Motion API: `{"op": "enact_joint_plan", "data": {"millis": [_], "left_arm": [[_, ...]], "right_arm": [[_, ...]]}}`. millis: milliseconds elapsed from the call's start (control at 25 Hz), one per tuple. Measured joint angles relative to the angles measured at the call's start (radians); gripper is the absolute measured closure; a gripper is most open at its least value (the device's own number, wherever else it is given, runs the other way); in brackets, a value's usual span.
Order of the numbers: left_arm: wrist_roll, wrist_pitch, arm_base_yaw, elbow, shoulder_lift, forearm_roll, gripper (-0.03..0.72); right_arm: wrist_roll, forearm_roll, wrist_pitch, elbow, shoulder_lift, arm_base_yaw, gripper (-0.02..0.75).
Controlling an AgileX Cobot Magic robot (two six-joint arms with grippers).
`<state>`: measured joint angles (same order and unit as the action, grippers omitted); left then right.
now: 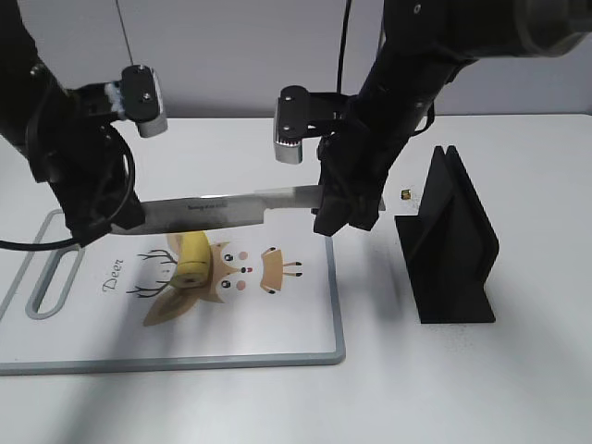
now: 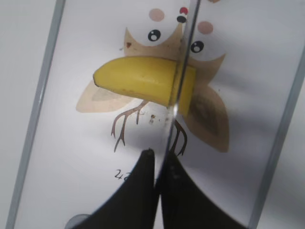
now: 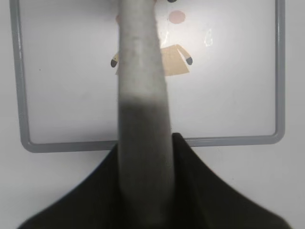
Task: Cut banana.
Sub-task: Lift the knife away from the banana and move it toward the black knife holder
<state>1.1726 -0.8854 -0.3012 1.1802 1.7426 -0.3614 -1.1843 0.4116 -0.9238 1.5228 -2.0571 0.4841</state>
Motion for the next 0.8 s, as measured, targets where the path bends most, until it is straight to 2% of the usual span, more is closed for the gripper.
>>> {"op": "enact_joint_plan", "data": {"millis": [80, 160, 280, 360, 440, 600, 680, 800], "left_arm": [[-0.016, 0.002, 0.0, 0.0, -0.03, -0.012, 0.598], [-0.025, 0.004, 0.001, 0.0, -0.07, -0.016, 0.475], [-0.031, -0.007, 0.002, 0.0, -0.134, -0.018, 0.246], [-0.032, -0.007, 0.002, 0.0, -0.182, -0.017, 0.155], [-0.032, 0.001, 0.003, 0.0, -0.234, -0.008, 0.117], [-0.098, 0.046, 0.007, 0.0, -0.336, 0.032, 0.102], [-0.178, 0.073, 0.017, 0.0, -0.384, 0.064, 0.102], [-0.382, 0.088, 0.064, 0.0, -0.444, 0.123, 0.102]], "right_arm": [[0.007, -0.007, -0.018, 0.0, 0.021, 0.0, 0.558], [0.017, -0.017, -0.029, 0.0, 0.035, 0.0, 0.566], [0.043, -0.027, -0.026, 0.0, 0.051, -0.001, 0.572], [0.048, -0.039, -0.026, 0.0, 0.06, -0.002, 0.572], [0.052, -0.043, -0.026, -0.001, 0.069, -0.006, 0.572], [0.053, -0.045, -0.032, -0.001, 0.104, -0.006, 0.572], [0.053, -0.045, -0.045, -0.001, 0.128, -0.006, 0.572], [0.063, -0.045, -0.085, -0.001, 0.176, -0.006, 0.572]]}}
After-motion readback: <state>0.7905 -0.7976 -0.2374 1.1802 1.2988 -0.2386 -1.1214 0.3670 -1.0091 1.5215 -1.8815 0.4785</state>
